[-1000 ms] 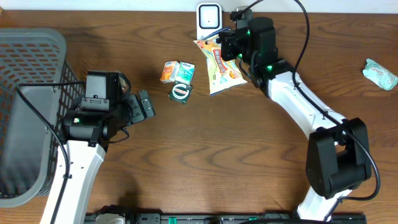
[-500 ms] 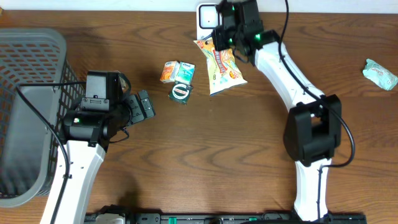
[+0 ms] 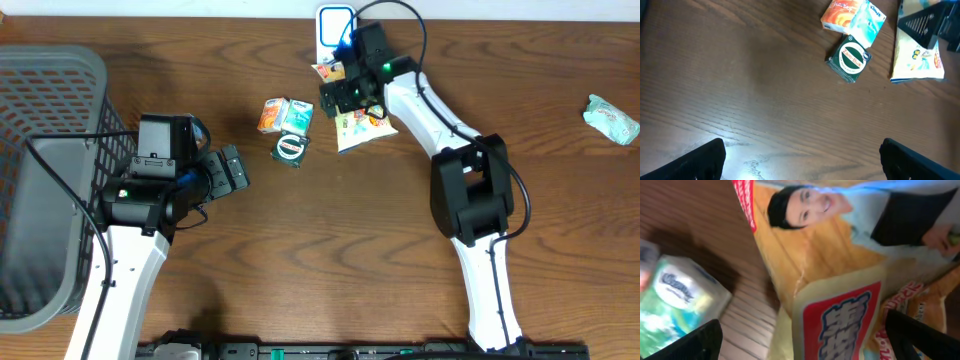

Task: Scan the item barcode
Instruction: 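Lift the snack bag with the right gripper toward the scanner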

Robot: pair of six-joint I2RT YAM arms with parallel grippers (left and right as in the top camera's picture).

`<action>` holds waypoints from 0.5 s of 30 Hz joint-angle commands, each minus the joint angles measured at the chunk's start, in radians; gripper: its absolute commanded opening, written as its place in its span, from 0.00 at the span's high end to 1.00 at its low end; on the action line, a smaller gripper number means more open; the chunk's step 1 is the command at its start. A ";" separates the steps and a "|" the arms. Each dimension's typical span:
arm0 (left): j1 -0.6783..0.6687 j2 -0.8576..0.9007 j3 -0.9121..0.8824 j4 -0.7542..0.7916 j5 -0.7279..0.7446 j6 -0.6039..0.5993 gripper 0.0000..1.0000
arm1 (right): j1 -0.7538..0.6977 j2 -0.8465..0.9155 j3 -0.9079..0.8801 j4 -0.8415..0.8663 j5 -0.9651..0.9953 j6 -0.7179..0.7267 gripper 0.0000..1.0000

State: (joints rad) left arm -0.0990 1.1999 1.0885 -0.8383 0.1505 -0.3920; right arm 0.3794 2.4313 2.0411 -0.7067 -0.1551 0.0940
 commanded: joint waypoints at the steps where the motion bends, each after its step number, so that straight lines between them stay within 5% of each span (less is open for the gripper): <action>1: 0.006 0.002 0.009 -0.003 -0.013 0.003 0.02 | 0.001 -0.008 0.005 -0.040 0.121 -0.006 0.01; 7: 0.006 0.002 0.009 -0.003 -0.013 0.003 0.02 | -0.001 -0.007 -0.046 -0.064 0.157 -0.046 0.01; 9: 0.006 0.002 0.009 -0.003 -0.013 0.003 0.02 | -0.001 -0.006 -0.081 -0.051 0.157 -0.066 0.09; 12: 0.006 0.002 0.009 -0.003 -0.013 0.003 0.02 | -0.001 -0.006 -0.123 -0.035 0.156 -0.066 0.38; 15: 0.006 0.002 0.009 -0.003 -0.013 0.003 0.03 | 0.002 -0.006 -0.135 -0.035 0.149 -0.066 0.86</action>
State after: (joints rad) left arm -0.0986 1.1999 1.0885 -0.8387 0.1505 -0.3920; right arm 0.3759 2.4023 1.9541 -0.7181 0.0158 0.0330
